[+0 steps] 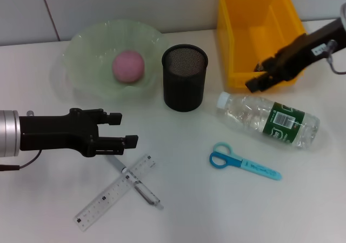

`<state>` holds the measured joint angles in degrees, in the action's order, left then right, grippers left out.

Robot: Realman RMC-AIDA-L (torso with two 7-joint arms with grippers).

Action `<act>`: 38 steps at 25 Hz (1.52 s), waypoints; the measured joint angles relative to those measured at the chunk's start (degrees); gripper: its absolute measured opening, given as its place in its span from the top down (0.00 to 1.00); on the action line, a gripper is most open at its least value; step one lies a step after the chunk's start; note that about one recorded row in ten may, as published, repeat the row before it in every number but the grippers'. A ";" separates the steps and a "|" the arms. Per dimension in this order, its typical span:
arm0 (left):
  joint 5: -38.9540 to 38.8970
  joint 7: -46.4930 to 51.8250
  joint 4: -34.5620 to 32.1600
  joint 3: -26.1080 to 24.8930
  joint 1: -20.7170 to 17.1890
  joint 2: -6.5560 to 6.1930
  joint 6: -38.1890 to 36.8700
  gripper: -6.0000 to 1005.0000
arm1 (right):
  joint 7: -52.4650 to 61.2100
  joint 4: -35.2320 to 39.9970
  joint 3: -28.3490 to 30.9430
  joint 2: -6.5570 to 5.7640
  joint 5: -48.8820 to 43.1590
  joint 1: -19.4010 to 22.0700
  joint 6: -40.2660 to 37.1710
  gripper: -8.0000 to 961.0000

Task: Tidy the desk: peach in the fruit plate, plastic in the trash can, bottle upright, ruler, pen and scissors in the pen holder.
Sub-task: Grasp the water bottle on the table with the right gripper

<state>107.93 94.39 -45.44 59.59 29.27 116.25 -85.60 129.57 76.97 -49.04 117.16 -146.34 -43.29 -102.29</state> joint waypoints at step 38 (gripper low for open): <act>-0.35 0.58 0.09 0.00 -0.34 0.21 -0.70 0.24 | -1.69 -11.68 -7.68 -1.09 -17.96 -4.15 2.63 0.20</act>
<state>107.58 94.97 -45.35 59.59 28.93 116.46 -86.30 127.88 65.30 -56.71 116.08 -164.30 -47.44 -99.66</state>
